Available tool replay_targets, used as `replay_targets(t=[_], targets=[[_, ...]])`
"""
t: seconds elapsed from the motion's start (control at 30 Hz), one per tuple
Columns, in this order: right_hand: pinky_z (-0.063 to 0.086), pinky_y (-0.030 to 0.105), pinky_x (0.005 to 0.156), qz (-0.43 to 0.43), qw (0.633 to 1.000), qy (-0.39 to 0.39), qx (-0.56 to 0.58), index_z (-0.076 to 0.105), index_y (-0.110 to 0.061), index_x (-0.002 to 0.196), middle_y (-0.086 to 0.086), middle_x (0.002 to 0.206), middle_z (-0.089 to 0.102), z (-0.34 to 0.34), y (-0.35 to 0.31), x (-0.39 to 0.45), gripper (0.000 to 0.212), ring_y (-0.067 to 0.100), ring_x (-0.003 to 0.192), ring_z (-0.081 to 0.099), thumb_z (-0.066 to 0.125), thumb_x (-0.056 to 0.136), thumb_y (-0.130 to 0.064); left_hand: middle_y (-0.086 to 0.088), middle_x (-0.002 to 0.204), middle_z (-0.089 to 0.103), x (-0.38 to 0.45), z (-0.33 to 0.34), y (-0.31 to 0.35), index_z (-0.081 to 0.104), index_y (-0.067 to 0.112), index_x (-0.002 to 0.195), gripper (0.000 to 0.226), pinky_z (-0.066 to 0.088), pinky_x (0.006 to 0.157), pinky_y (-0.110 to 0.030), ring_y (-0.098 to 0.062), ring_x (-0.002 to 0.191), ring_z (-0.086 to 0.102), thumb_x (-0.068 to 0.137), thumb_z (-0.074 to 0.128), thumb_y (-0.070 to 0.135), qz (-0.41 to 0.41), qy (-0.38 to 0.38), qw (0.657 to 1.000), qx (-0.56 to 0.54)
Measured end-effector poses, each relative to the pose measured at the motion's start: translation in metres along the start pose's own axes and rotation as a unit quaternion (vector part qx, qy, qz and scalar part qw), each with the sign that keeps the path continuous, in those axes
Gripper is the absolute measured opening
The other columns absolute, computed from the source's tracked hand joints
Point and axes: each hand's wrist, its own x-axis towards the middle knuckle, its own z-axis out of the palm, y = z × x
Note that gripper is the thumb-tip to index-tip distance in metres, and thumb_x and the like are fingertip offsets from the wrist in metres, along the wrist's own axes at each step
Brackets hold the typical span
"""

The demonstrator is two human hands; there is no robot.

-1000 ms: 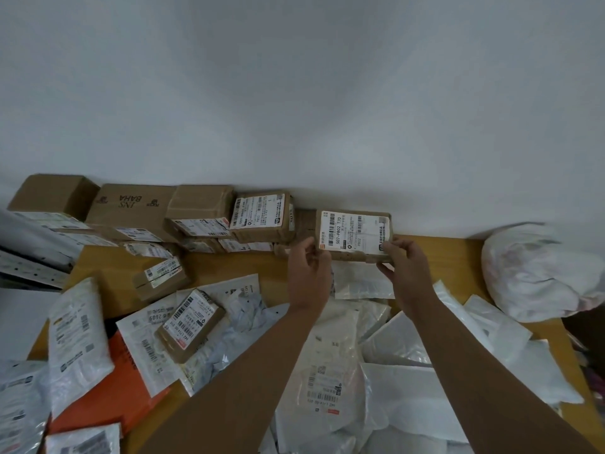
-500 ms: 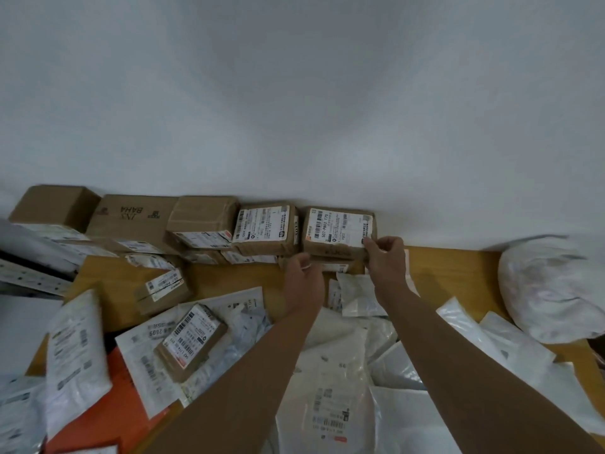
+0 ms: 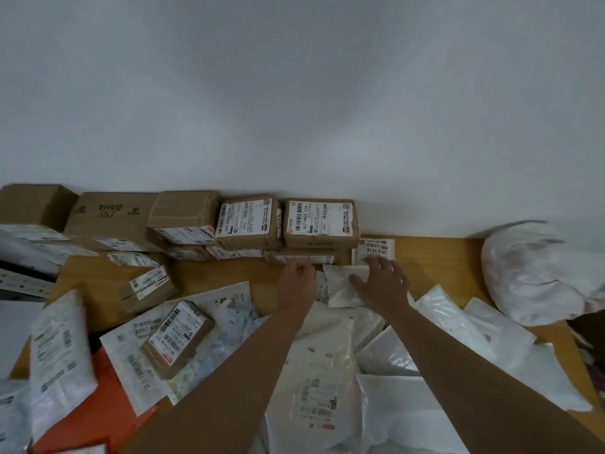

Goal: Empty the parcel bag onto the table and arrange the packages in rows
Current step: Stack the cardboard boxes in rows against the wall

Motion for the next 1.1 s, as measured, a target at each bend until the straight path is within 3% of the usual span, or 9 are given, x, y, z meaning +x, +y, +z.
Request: replay_targets(t=[0.07,0.2,0.33,0.53,0.63,0.77,0.87,0.97,1.1], targets=[[0.030,0.052,0.109,-0.055,0.995,0.010,-0.088,0.054,-0.021,0.130,0.006,0.141,0.049,0.010,0.004,-0.014,0.051,0.033,0.136,0.037,0.048,0.088,-0.051,-0.004,0.105,0.065,-0.008,-0.002,-0.006,0.066,0.013,0.105,0.019,0.035,0.075,-0.023,-0.013,0.087,0.051,0.097,0.049,0.018,0.000,0.013,0.999,0.043],[0.045,0.047,0.082,-0.140,0.985,0.097,-0.015,0.066,-0.014,0.103,0.010,0.107,0.065,0.024,-0.035,-0.050,0.045,0.037,0.104,0.056,0.041,0.079,-0.044,-0.001,0.096,0.064,-0.019,-0.025,-0.017,0.063,0.020,0.101,0.016,0.047,0.082,-0.029,-0.021,0.093,0.060,0.095,0.049,0.027,-0.018,0.047,0.996,0.078],[0.045,0.043,0.075,-0.209,0.977,0.046,0.019,0.065,-0.014,0.094,0.008,0.093,0.063,0.041,-0.091,-0.084,0.037,0.035,0.093,0.058,0.044,0.077,-0.040,-0.005,0.103,0.065,-0.031,-0.074,-0.034,0.062,0.018,0.100,0.018,0.043,0.078,-0.029,-0.025,0.098,0.060,0.097,0.045,0.023,-0.028,0.112,0.988,0.105],[0.033,0.043,0.099,-0.284,0.954,-0.091,0.001,0.054,-0.018,0.126,0.008,0.128,0.052,0.068,-0.163,-0.121,0.047,0.031,0.121,0.045,0.052,0.085,-0.040,-0.013,0.098,0.066,-0.043,-0.162,-0.077,0.066,0.007,0.101,0.024,0.047,0.076,-0.037,-0.029,0.091,0.060,0.093,0.046,0.017,-0.063,0.211,0.973,0.070],[0.027,0.043,0.108,-0.308,0.943,-0.120,-0.038,0.040,-0.018,0.140,0.010,0.144,0.039,0.086,-0.195,-0.135,0.058,0.030,0.133,0.033,0.056,0.088,-0.040,-0.012,0.113,0.065,-0.051,-0.204,-0.100,0.061,0.011,0.111,0.025,0.053,0.082,-0.038,-0.026,0.099,0.061,0.090,0.051,0.018,-0.101,0.214,0.970,0.056],[0.027,0.043,0.110,-0.248,0.957,-0.149,-0.008,0.029,-0.012,0.147,0.014,0.148,0.037,0.109,-0.237,-0.143,0.069,0.033,0.136,0.031,0.055,0.090,-0.041,-0.020,0.134,0.050,-0.043,-0.243,-0.117,0.047,-0.004,0.128,0.040,0.045,0.101,-0.049,-0.040,0.121,0.051,0.091,0.055,0.009,-0.137,0.129,0.981,0.046],[0.030,0.045,0.109,-0.176,0.973,-0.146,-0.016,0.031,-0.012,0.146,0.013,0.144,0.045,0.127,-0.259,-0.138,0.069,0.033,0.134,0.037,0.053,0.090,-0.045,-0.016,0.128,0.057,-0.021,-0.256,-0.129,0.050,0.001,0.128,0.040,0.052,0.091,-0.043,-0.035,0.113,0.058,0.093,0.050,0.019,-0.194,0.103,0.974,-0.053],[0.035,0.045,0.103,-0.118,0.989,-0.086,0.023,0.047,-0.016,0.135,0.010,0.130,0.057,0.144,-0.275,-0.138,0.052,0.031,0.121,0.049,0.051,0.091,-0.044,-0.008,0.112,0.067,0.008,-0.260,-0.148,0.059,0.010,0.120,0.050,0.057,0.078,-0.036,-0.025,0.094,0.066,0.080,0.052,0.040,-0.232,0.096,0.960,-0.124],[0.040,0.048,0.096,-0.088,0.986,0.035,0.139,0.054,-0.016,0.123,0.006,0.114,0.059,0.142,-0.298,-0.150,0.048,0.027,0.107,0.053,0.045,0.087,-0.046,-0.005,0.129,0.052,0.010,-0.278,-0.128,0.045,0.019,0.136,0.064,0.048,0.095,-0.048,-0.028,0.113,0.054,0.079,0.047,0.046,-0.169,0.137,0.974,-0.068]])
